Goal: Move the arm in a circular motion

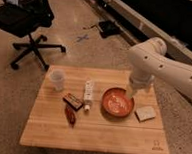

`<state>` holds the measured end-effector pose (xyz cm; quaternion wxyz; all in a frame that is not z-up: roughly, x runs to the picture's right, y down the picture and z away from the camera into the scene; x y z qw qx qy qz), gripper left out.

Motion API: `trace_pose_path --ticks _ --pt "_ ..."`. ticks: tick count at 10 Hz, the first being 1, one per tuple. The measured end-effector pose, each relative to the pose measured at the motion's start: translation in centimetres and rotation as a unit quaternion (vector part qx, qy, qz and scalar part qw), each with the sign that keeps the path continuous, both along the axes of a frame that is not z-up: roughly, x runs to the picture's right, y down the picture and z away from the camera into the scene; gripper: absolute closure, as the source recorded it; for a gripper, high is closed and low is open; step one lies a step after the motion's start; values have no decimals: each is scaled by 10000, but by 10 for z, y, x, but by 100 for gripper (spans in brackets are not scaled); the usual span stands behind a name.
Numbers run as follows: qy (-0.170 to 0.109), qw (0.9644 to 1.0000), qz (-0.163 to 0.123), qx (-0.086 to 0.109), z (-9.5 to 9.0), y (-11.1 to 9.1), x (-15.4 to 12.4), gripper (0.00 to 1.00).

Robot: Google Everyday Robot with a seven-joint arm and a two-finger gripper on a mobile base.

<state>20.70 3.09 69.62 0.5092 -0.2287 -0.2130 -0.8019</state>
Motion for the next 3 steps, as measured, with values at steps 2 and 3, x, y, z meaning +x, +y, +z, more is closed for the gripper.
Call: trace_pose_path --ticks 2,3 --pt "-164 9995 -261 -27 21 -17 -9 35" --pt "-164 9992 -354 -7 26 -23 -20 35"
